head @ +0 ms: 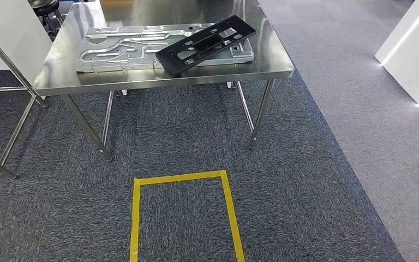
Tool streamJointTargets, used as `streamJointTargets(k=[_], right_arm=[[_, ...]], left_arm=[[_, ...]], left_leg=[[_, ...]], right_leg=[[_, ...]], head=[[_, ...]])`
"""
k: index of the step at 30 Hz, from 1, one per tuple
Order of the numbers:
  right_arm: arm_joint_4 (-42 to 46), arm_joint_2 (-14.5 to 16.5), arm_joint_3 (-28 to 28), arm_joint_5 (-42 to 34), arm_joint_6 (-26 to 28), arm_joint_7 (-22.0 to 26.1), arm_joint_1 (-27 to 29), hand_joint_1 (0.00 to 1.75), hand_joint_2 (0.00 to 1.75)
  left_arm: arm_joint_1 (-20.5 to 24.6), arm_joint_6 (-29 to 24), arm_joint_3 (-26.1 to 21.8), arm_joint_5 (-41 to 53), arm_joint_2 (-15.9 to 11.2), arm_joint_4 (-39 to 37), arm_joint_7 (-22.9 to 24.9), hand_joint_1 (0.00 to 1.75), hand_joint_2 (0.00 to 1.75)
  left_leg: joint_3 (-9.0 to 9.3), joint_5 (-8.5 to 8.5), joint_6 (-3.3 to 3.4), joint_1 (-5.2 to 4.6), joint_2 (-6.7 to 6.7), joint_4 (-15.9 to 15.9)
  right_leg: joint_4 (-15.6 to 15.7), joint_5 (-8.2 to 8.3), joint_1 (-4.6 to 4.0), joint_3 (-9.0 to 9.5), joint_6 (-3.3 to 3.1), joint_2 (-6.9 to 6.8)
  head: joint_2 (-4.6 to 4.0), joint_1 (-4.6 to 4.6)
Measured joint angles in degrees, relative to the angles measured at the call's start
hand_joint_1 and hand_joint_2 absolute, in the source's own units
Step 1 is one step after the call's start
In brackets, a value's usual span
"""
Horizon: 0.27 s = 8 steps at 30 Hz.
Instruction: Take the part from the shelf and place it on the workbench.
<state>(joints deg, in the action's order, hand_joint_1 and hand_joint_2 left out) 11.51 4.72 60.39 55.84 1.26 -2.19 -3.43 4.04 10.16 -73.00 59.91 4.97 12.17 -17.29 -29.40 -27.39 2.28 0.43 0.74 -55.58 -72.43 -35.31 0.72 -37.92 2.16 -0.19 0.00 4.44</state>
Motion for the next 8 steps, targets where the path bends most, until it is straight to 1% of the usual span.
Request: streamJointTargets(k=[1, 2, 3, 4, 5, 6, 7, 8], right_arm=[[0.0, 0.0, 0.0, 0.0, 0.2, -0.4, 0.0, 0.00, 1.75], [0.0, 0.0, 0.0, 0.1, 0.5, -0.8, 0.1, 0.00, 1.75], [0.0, 0.0, 0.0, 0.1, 0.8, -1.0, 0.0, 0.00, 1.75], [0.0, 0.0, 0.0, 0.1, 1.0, -1.1, 0.0, 0.00, 1.31], [-0.1, 0.1, 0.0, 0.0, 1.1, -1.1, -0.1, 0.00, 1.31], [-0.1, 0.1, 0.0, -0.1, 1.1, -1.0, -0.1, 0.00, 1.31], [-0.1, 0.1, 0.1, -0.3, 1.1, -0.8, -0.2, 0.00, 1.31], [-0.1, 0.1, 0.1, -0.4, 1.1, -0.7, -0.2, 0.00, 1.75]], left_arm=[[0.0, -0.1, 0.0, 0.0, 0.0, 0.0, 0.1, 0.00, 0.87], [0.0, -0.2, 0.0, -0.1, 0.0, 0.0, 0.3, 0.00, 1.31], [0.0, -0.3, 0.0, -0.2, 0.0, 0.0, 0.4, 0.00, 1.75], [0.0, -0.3, 0.0, -0.3, 0.0, 0.0, 0.4, 0.00, 1.75], [0.1, -0.5, 0.0, -0.4, -0.1, 0.0, 0.3, 0.00, 1.75], [0.1, -0.6, 0.0, -0.5, -0.1, 0.0, 0.0, 0.00, 1.75], [0.2, -0.8, 0.0, -0.6, -0.2, 0.0, -0.2, 0.00, 1.75], [0.2, -0.9, 0.0, -0.6, -0.2, 0.0, -0.4, 0.00, 1.75]], left_leg=[[-0.32, 0.11, 0.01, 0.01, 0.00, -0.2], [-0.58, 0.14, 0.00, 0.07, -0.02, -0.5], [-0.82, 0.08, -0.11, 0.14, -0.06, -1.0], [-1.14, -0.07, -0.32, 0.14, -0.11, -1.5], [-1.49, -0.30, -0.63, 0.06, -0.17, -2.2], [-1.83, -0.47, -0.93, -0.09, -0.21, -2.7], [-2.10, -0.54, -1.20, -0.21, -0.23, -3.1], [-2.21, -0.59, -1.34, -0.29, -0.25, -3.2]], right_leg=[[-0.5, 0.20, 0.25, 0.09, 0.34, -0.01], [1.3, 1.47, 0.59, 1.42, 0.78, -0.02], [5.1, 3.31, 1.01, 3.70, 1.30, -0.03], [9.2, 4.50, 1.35, 5.99, 1.75, 0.02], [12.6, 5.59, 1.55, 7.72, 1.58, 0.21], [14.4, 5.91, 1.61, 8.59, 1.32, 0.33], [15.0, 5.75, 1.49, 8.68, 0.83, 0.46], [14.9, 6.01, 1.41, 8.55, 0.32, 0.55]], head=[[0.00, 0.00], [0.00, 0.00], [0.00, 0.00], [0.00, 0.00], [0.00, 0.01], [0.00, 0.01], [0.00, 0.01], [0.00, 0.01]])
